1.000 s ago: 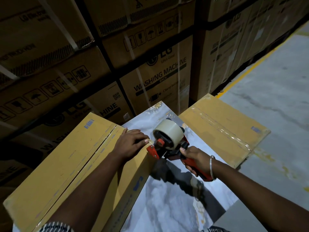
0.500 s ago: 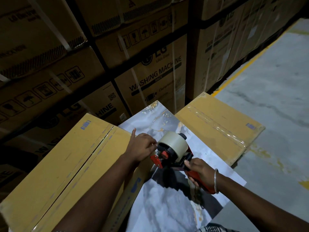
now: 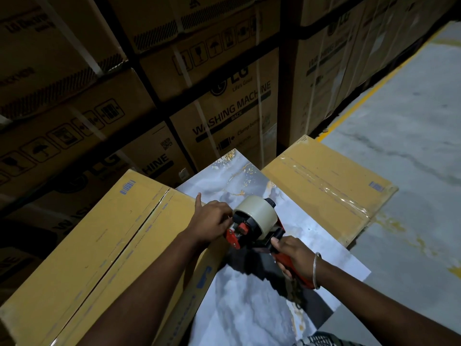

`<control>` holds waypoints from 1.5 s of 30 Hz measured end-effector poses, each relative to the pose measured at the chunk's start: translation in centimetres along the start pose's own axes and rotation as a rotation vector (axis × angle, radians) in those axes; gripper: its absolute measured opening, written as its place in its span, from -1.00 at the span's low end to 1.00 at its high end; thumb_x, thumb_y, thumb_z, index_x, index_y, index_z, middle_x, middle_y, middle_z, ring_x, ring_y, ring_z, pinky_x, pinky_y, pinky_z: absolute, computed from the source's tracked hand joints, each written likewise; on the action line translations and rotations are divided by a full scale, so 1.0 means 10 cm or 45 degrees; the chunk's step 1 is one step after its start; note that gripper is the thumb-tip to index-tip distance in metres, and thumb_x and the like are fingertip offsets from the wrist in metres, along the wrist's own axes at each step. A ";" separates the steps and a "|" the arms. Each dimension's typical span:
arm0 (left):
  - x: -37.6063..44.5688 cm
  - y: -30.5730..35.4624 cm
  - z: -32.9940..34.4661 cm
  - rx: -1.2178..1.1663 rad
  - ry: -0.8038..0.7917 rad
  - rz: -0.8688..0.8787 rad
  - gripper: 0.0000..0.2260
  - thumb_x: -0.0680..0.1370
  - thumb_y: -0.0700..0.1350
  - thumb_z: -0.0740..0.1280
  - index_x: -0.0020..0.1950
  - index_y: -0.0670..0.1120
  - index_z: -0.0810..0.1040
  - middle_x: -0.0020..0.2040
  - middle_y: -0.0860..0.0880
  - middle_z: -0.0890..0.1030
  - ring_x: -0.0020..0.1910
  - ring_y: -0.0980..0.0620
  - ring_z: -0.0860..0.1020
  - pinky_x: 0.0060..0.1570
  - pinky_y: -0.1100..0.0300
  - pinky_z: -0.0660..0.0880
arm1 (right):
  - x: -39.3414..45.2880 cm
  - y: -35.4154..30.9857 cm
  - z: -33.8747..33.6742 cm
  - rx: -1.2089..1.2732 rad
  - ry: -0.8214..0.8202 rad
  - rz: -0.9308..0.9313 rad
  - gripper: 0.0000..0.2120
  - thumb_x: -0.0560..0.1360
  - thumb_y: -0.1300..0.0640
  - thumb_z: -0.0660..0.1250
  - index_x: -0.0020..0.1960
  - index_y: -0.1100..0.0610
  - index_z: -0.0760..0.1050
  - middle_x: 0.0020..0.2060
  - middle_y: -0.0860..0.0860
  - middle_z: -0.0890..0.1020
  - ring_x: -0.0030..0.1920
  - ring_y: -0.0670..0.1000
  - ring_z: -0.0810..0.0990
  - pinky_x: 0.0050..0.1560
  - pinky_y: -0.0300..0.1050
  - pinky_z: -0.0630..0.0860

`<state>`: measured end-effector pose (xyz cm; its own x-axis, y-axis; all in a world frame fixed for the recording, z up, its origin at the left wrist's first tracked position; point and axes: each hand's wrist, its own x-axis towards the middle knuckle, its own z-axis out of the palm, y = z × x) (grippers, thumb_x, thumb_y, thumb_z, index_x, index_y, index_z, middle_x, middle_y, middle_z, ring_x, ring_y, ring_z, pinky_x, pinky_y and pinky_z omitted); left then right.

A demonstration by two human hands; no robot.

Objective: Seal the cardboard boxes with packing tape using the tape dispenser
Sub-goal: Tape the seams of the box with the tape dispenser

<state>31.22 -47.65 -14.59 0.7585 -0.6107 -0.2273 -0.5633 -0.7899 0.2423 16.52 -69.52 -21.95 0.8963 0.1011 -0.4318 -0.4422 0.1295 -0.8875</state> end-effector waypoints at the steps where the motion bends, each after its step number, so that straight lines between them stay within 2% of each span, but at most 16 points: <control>1: 0.00 0.00 0.00 -0.001 -0.003 0.001 -0.86 0.61 -0.11 0.22 -0.04 -0.01 0.56 -0.05 0.16 0.49 0.20 0.05 0.49 0.45 -0.32 -0.23 | 0.01 0.01 0.00 -0.002 0.009 0.012 -0.32 0.35 -0.39 0.36 -0.25 0.29 0.41 -0.55 0.15 0.41 -0.61 0.06 0.34 -0.46 -0.15 0.30; 4: 0.01 -0.02 -0.01 -0.012 -0.015 0.007 -0.83 0.62 -0.10 0.23 0.03 -0.03 0.62 0.03 0.12 0.57 0.23 0.07 0.49 0.45 -0.35 -0.25 | 0.04 0.02 0.00 -0.002 0.017 0.028 -0.32 0.35 -0.40 0.36 -0.23 0.28 0.43 -0.54 0.16 0.42 -0.60 0.07 0.34 -0.47 -0.15 0.31; 8: 0.02 -0.06 0.00 -0.054 -0.015 0.039 -0.81 0.63 -0.07 0.26 0.13 0.07 0.66 0.10 0.16 0.61 0.26 0.14 0.47 0.44 -0.35 -0.27 | 0.06 0.01 0.00 0.036 0.000 0.039 -0.36 0.37 -0.39 0.36 -0.32 0.23 0.41 -0.54 0.15 0.42 -0.61 0.06 0.33 -0.48 -0.16 0.31; 16: 0.01 -0.04 -0.05 -0.080 -0.018 0.027 -0.82 0.64 -0.06 0.26 0.08 0.03 0.66 0.05 0.16 0.62 0.23 0.13 0.50 0.42 -0.37 -0.29 | 0.09 -0.02 -0.07 0.088 -0.110 0.068 -0.43 0.41 -0.36 0.37 -0.35 0.16 0.48 -0.54 0.13 0.40 -0.62 0.05 0.30 -0.46 -0.08 0.27; 19: 0.01 0.03 -0.09 -0.047 -0.056 -0.009 -0.84 0.64 -0.08 0.23 -0.08 0.00 0.57 -0.08 0.17 0.51 0.18 0.07 0.52 0.43 -0.37 -0.27 | 0.07 -0.06 -0.14 0.078 -0.149 0.069 -0.40 0.40 -0.35 0.39 -0.33 0.21 0.41 -0.55 0.12 0.37 -0.62 0.05 0.29 -0.48 -0.12 0.26; 23: -0.01 0.08 -0.10 -0.043 -0.033 -0.036 -0.84 0.62 -0.12 0.22 -0.13 0.00 0.52 -0.13 0.15 0.49 0.14 0.05 0.52 0.43 -0.38 -0.28 | 0.05 -0.10 -0.20 0.025 -0.177 0.041 -0.42 0.43 -0.32 0.38 -0.38 0.16 0.31 -0.56 0.11 0.32 -0.56 0.07 0.27 -0.51 -0.12 0.25; 25: -0.02 0.08 -0.08 -0.056 -0.013 -0.044 -0.83 0.61 -0.14 0.22 -0.16 0.04 0.46 -0.14 0.14 0.48 0.14 0.05 0.52 0.44 -0.37 -0.28 | 0.08 -0.10 -0.19 -0.016 -0.158 0.033 -0.42 0.42 -0.32 0.37 -0.37 0.15 0.30 -0.56 0.10 0.32 -0.55 0.06 0.27 -0.50 -0.12 0.23; 29: -0.02 0.06 -0.07 -0.070 -0.009 -0.050 -0.87 0.58 -0.18 0.23 -0.14 -0.01 0.47 -0.11 0.13 0.47 0.17 0.02 0.51 0.45 -0.35 -0.27 | 0.15 -0.13 -0.14 -0.124 -0.058 0.066 -0.44 0.38 -0.32 0.40 -0.26 0.17 0.33 -0.51 0.08 0.35 -0.48 0.06 0.26 -0.46 -0.11 0.19; 31: -0.03 0.03 -0.07 -0.093 0.000 -0.039 -0.88 0.58 -0.18 0.25 -0.13 -0.03 0.51 -0.12 0.14 0.47 0.18 0.04 0.51 0.45 -0.36 -0.26 | 0.17 -0.13 -0.11 -0.151 -0.021 0.086 -0.47 0.46 -0.27 0.39 -0.22 0.20 0.36 -0.49 0.08 0.37 -0.47 0.08 0.27 -0.46 -0.11 0.20; 33: -0.02 0.01 -0.05 -0.126 0.021 -0.017 -0.86 0.62 -0.13 0.27 -0.02 -0.04 0.63 -0.04 0.16 0.56 0.20 0.08 0.51 0.44 -0.36 -0.28 | 0.15 -0.10 -0.14 -0.184 0.061 0.133 -0.57 0.60 -0.10 0.36 -0.23 0.21 0.38 -0.49 0.06 0.36 -0.50 0.04 0.28 -0.46 -0.14 0.19; 36: -0.01 0.02 -0.03 -0.135 0.051 -0.022 -0.80 0.65 -0.03 0.25 0.04 0.00 0.67 0.06 0.13 0.64 0.20 0.11 0.52 0.42 -0.32 -0.29 | 0.09 0.02 -0.28 -0.260 0.190 0.172 -0.64 0.64 0.04 0.33 -0.30 0.14 0.43 -0.52 0.00 0.37 -0.56 -0.05 0.29 -0.45 -0.16 0.21; 40: 0.02 0.07 0.01 -0.042 0.066 -0.122 -0.80 0.64 -0.05 0.20 -0.04 -0.05 0.60 -0.06 0.13 0.56 0.13 0.08 0.51 0.43 -0.32 -0.26 | 0.06 0.11 -0.37 -0.367 0.293 0.174 -0.62 0.65 0.04 0.31 -0.31 0.14 0.41 -0.55 -0.04 0.41 -0.57 -0.05 0.34 -0.49 -0.20 0.26; 43: 0.04 0.10 0.04 0.032 0.046 -0.190 -0.79 0.62 -0.04 0.15 -0.10 -0.07 0.52 -0.08 0.08 0.51 0.07 0.04 0.48 0.43 -0.39 -0.17 | 0.17 0.06 -0.42 -0.728 0.313 0.082 -0.64 0.65 -0.02 0.29 -0.31 0.01 0.41 -0.46 -0.06 0.47 -0.41 -0.07 0.46 -0.38 -0.25 0.30; 45: 0.03 0.12 0.08 0.058 0.041 -0.227 -0.79 0.63 -0.04 0.13 -0.09 -0.08 0.48 -0.06 0.05 0.48 0.07 0.01 0.46 0.42 -0.41 -0.12 | 0.26 0.04 -0.47 -0.966 0.294 0.033 -0.67 0.64 -0.12 0.23 -0.26 -0.03 0.41 -0.39 -0.07 0.51 -0.31 -0.03 0.52 -0.31 -0.20 0.34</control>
<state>30.52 -48.83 -15.10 0.8573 -0.4595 -0.2320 -0.4329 -0.8875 0.1581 18.84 -73.81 -24.14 0.9072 -0.1232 -0.4024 -0.3937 -0.5862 -0.7081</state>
